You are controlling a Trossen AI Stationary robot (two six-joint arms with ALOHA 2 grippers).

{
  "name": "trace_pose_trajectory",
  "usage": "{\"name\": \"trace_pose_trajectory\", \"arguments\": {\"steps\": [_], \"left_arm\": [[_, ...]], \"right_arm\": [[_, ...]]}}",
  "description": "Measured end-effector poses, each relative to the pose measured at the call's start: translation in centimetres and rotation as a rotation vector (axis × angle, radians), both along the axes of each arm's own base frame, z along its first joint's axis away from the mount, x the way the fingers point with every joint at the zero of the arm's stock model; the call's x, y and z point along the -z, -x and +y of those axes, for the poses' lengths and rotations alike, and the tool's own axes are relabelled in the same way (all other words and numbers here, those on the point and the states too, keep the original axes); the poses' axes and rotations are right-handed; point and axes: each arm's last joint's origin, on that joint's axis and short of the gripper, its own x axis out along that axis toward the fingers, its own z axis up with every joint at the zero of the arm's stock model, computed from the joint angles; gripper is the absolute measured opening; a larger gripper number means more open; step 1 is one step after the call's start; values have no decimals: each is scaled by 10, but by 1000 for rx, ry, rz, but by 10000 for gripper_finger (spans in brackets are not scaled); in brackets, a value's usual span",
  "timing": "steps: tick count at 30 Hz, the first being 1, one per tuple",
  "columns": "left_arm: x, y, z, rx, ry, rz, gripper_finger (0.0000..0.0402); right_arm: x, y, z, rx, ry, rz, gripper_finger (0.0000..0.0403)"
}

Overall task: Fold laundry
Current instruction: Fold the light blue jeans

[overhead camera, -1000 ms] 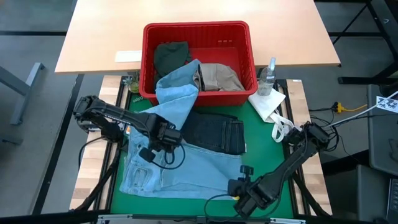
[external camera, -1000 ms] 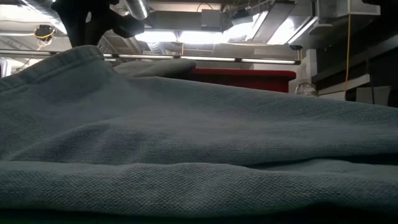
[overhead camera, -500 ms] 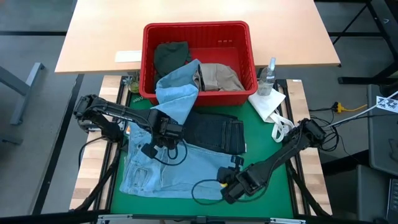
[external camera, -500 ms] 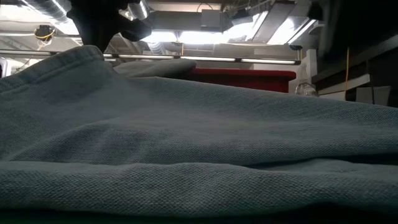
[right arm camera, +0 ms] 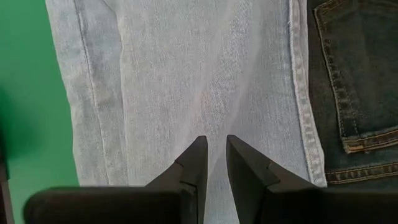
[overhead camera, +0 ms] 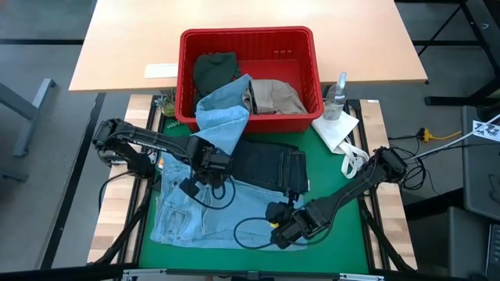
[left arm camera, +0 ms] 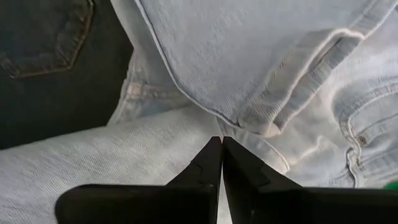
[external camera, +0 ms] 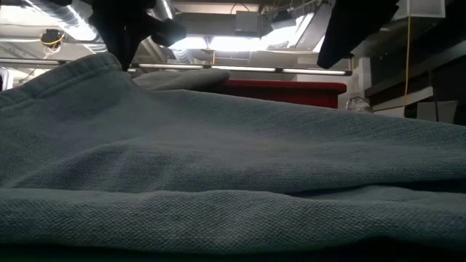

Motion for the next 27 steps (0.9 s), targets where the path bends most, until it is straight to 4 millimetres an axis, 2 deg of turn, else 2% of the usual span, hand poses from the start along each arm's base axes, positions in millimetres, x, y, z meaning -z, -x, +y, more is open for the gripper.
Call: {"name": "trace_pose_trajectory", "arguments": {"steps": [27], "left_arm": [[0, -3, 1, 38, -30, -32, 9]], "right_arm": [[0, 2, -1, -20, 22, 18, 60]]}}
